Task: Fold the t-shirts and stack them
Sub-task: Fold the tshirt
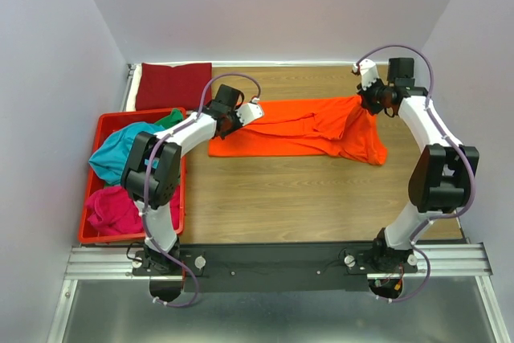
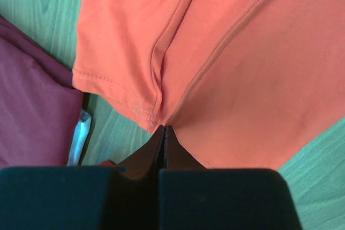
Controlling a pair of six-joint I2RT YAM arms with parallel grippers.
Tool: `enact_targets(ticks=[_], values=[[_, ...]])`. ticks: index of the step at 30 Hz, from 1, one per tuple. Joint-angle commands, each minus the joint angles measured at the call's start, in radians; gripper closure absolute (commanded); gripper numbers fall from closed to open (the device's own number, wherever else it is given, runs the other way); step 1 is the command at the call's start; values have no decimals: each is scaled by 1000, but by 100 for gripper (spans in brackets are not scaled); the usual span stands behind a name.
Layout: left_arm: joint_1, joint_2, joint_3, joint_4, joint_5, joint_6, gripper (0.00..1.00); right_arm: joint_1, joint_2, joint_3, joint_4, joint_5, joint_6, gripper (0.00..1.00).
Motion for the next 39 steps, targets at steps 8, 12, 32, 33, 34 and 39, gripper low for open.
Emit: enact_targets(ticks=[8, 12, 32, 33, 34, 39], values=[[10, 28, 30, 14, -17, 5, 95, -7, 102, 102, 16, -17, 28, 99], [16, 39, 33, 19, -19, -3, 91, -7, 150, 152, 16, -37, 44, 99], [22, 10, 35, 64, -96, -64, 81, -6, 334, 326, 14, -31, 133, 76], [22, -3, 32, 77, -126, -70, 77, -7, 332, 335, 16, 13, 150, 69], [22, -35, 27, 107, -145, -89, 70, -7, 325, 338, 16, 41, 184, 62], [10, -145, -2, 141, -166, -89, 64, -24, 202, 240, 13, 58, 215, 52]])
